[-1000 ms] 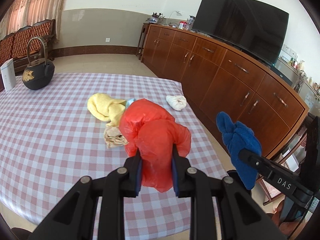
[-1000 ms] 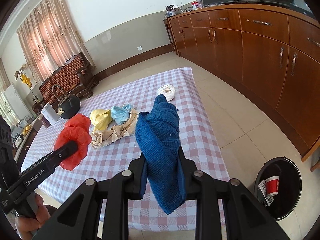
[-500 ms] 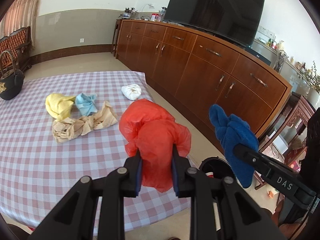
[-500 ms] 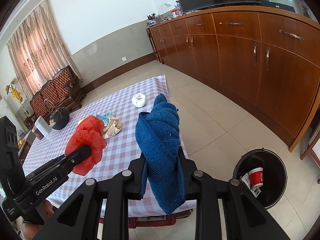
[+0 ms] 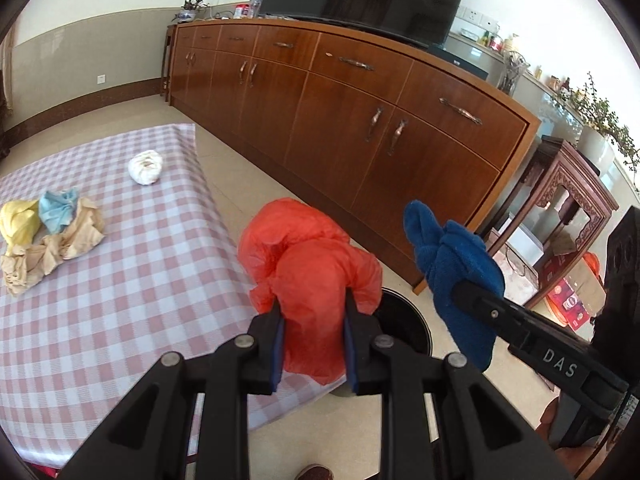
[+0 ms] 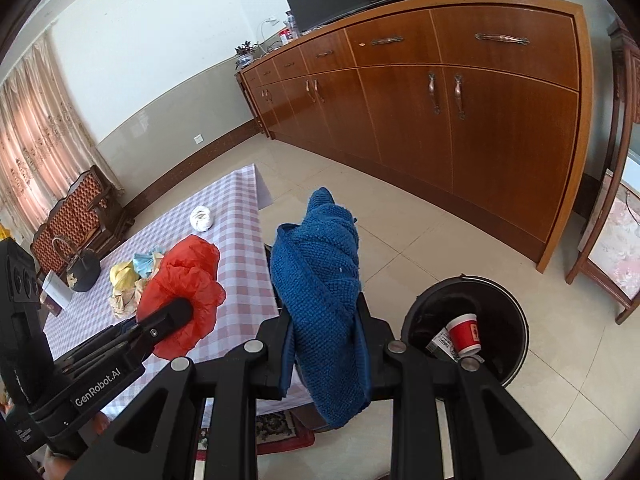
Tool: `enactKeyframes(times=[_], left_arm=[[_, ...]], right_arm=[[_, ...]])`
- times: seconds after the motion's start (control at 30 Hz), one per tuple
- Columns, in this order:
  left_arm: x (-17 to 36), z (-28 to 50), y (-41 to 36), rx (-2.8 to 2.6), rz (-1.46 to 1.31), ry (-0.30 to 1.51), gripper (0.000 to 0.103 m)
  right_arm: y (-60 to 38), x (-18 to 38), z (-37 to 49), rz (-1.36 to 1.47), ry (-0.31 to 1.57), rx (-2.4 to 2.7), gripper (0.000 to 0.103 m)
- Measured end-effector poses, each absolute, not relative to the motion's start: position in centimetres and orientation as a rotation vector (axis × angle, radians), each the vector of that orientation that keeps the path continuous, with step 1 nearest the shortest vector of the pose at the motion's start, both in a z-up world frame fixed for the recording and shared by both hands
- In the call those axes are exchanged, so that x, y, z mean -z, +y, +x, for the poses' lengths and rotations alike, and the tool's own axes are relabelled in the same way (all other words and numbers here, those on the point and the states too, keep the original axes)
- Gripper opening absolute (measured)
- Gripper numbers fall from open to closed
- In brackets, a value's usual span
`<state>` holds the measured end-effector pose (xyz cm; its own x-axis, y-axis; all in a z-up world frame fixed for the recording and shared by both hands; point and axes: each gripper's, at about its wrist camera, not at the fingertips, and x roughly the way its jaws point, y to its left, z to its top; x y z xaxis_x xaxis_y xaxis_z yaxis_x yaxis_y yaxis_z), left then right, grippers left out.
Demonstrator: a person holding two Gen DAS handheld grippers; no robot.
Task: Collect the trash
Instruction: 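Carry the red bag and dark-blue cloth over the black bin, then open both grippers to drop the bag and cloth into the bin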
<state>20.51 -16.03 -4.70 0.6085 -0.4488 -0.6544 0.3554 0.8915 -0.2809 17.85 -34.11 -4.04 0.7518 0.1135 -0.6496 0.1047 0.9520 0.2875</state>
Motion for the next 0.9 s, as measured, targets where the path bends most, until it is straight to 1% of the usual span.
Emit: enactKeyframes(times=[0.2,0.47,0.9], left_arm=[[6.1,21.2,-20.8,0.545,-0.107,0.838,0.025],[9.6,22.9,-26.4,0.6,-0.076,0.938,0.025],[16.1,25.1,-33.3,0.616,0.006,1.092,0.025]], right_arm=[[-38.7,5.5,17.1,0.377,0.743,0.085,0.027],[-44.5,7.8,16.7,0.432,0.79,0.179,0.027],[-52.4,15.9,20.1,0.563,0.949,0.253,0.027]])
